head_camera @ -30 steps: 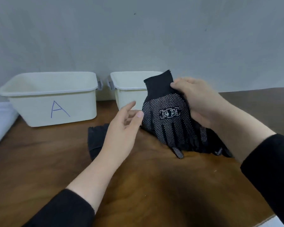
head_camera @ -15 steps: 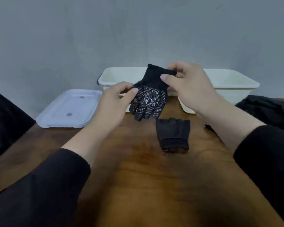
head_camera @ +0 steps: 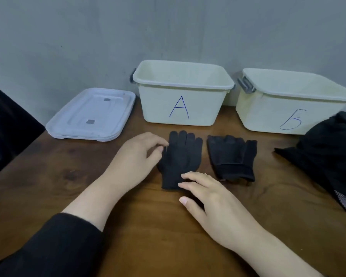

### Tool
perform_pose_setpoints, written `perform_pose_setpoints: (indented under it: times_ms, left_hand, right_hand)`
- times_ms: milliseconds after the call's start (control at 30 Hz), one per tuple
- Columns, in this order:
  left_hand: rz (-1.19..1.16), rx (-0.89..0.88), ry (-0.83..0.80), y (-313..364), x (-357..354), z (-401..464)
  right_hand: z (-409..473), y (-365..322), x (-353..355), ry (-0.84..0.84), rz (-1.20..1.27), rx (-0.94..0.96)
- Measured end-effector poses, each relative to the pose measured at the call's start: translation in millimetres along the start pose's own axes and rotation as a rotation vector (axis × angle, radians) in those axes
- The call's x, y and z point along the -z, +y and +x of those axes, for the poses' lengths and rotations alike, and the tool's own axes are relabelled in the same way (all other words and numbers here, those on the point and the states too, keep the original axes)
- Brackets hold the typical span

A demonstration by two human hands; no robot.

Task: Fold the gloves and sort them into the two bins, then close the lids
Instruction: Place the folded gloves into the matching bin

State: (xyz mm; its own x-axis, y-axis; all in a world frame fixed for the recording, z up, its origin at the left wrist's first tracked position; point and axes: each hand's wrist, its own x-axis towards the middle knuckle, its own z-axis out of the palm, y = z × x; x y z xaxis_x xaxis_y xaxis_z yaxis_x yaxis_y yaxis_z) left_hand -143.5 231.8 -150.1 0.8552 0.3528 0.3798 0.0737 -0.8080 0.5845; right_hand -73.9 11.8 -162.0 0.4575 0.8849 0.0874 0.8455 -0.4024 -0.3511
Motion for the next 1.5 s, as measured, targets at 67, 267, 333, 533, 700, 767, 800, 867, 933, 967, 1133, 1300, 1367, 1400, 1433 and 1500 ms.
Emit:
perform_pose_setpoints:
  times_ms: [67, 267, 333, 533, 700, 767, 800, 867, 933, 967, 1133, 1300, 1367, 1400, 1433, 1500]
  left_hand:
    - [0.084, -0.059, -0.183, -2.3, -8.7, 0.9]
    - [0.258, -0.03, -0.309, -1.8, -17.2, 2.7]
    - [0.273, -0.052, -0.246, -0.4, -19.9, 1.7]
    - [0.195, -0.136, 0.091, 40.8, -44.6, 0.7]
    - [0.13, -0.252, 0.059, 103.6, -95.1, -1.3]
    - [0.098, -0.262, 0.024, 125.1, -115.4, 0.2]
    - [0.084, -0.265, 0.011, 135.0, -124.5, 1.4]
    - [0.068, -0.255, -0.017, 152.5, -140.5, 3.5]
    - [0.05, -0.246, -0.047, 166.4, -153.9, 5.3]
    - [0.046, -0.256, -0.062, 172.1, -159.5, 5.6]
    - [0.115, -0.347, -0.231, 181.2, -184.3, 5.3]
    - [0.118, -0.361, -0.233, 179.9, -184.8, 5.9]
    - [0.101, -0.361, -0.228, 181.3, -183.1, 5.6]
    - [0.09, -0.361, -0.223, 182.3, -182.3, 5.3]
    - [0.08, -0.36, -0.219, 182.9, -181.5, 5.2]
    - [0.07, -0.356, -0.219, 183.7, -180.4, 5.3]
  right_hand:
    - [1.4, 3.9, -3.2, 0.02, -0.005, 0.014]
    - [0.8, 11.4, -4.8, 0.083, 0.037, 0.028]
    - [-1.7, 13.1, -1.5, 0.161, 0.128, 0.02]
    - [-17.5, 45.6, 24.2, 0.567, 0.26, -0.087]
    - [-44.0, 89.5, 38.6, 0.713, 0.227, -0.181]
    - [-55.3, 106.7, 42.5, 0.736, 0.2, -0.223]
    - [-60.5, 115.4, 44.3, 0.749, 0.186, -0.243]
    - [-69.8, 132.1, 47.4, 0.767, 0.15, -0.277]
    - [-77.1, 147.8, 50.0, 0.784, 0.1, -0.306]
    - [-80.2, 155.1, 51.3, 0.794, 0.071, -0.317]
    - [-92.3, 183.5, 60.7, 0.858, -0.135, -0.371]
    - [-103.8, 210.3, 92.0, 0.948, -0.313, -0.477]
    - [-109.2, 226.5, 116.8, 0.948, -0.333, -0.638]
    - [-111.9, 236.2, 129.7, 0.907, -0.331, -0.751]
    - [-114.2, 245.5, 141.2, 0.841, -0.343, -0.86]
    - [-117.1, 261.2, 155.3, 0.728, -0.391, -0.983]
